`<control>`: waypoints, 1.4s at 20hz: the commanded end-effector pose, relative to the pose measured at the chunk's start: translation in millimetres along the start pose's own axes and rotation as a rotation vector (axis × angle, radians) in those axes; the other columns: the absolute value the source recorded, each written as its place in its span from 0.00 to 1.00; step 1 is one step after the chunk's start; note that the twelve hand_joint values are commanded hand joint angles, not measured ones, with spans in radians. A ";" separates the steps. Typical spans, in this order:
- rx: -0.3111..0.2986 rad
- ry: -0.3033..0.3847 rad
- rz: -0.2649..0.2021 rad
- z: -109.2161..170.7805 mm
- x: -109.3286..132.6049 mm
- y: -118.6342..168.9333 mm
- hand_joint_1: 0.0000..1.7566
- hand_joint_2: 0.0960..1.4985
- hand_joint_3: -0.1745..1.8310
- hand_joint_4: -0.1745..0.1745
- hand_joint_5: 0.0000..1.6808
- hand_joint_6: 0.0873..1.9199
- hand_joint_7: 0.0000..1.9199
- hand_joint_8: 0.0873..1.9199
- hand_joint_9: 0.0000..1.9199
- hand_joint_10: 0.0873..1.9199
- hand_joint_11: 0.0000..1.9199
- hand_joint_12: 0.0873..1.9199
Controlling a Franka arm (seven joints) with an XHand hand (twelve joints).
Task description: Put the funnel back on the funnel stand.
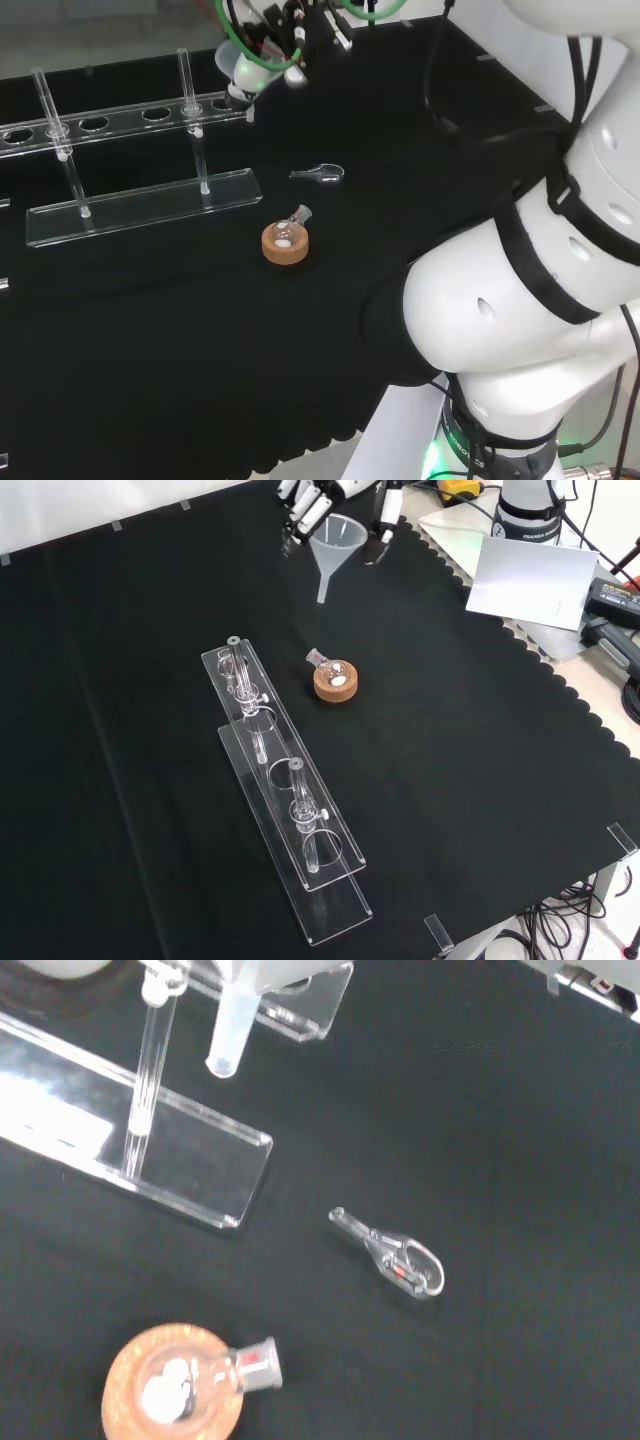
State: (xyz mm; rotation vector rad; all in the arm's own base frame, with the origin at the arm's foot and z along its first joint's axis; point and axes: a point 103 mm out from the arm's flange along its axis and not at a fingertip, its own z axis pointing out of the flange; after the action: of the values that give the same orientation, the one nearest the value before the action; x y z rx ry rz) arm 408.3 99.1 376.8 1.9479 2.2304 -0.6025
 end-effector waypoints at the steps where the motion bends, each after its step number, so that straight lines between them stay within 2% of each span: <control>1: -0.011 0.017 -0.012 -11.5 -12.4 38.4 0.48 0.46 0.36 0.50 0.39 0.03 0.40 0.27 0.62 0.12 0.39 0.62; 6: -0.024 0.022 -0.023 -13.3 -11.1 64.6 0.48 0.46 0.36 0.50 0.40 0.04 0.40 0.27 0.62 0.12 0.39 0.62; 14: -0.003 0.044 -0.039 -1.0 -10.6 104.9 0.48 0.46 0.36 0.50 0.40 0.05 0.40 0.27 0.63 0.12 0.40 0.62; 28: -0.004 0.059 -0.059 13.3 -2.6 147.4 0.49 0.45 0.36 0.50 0.40 0.06 0.40 0.27 0.61 0.11 0.40 0.61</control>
State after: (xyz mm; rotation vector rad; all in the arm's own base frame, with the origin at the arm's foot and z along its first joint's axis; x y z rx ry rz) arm 535.7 103.3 339.4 1.9435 2.3267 -0.5617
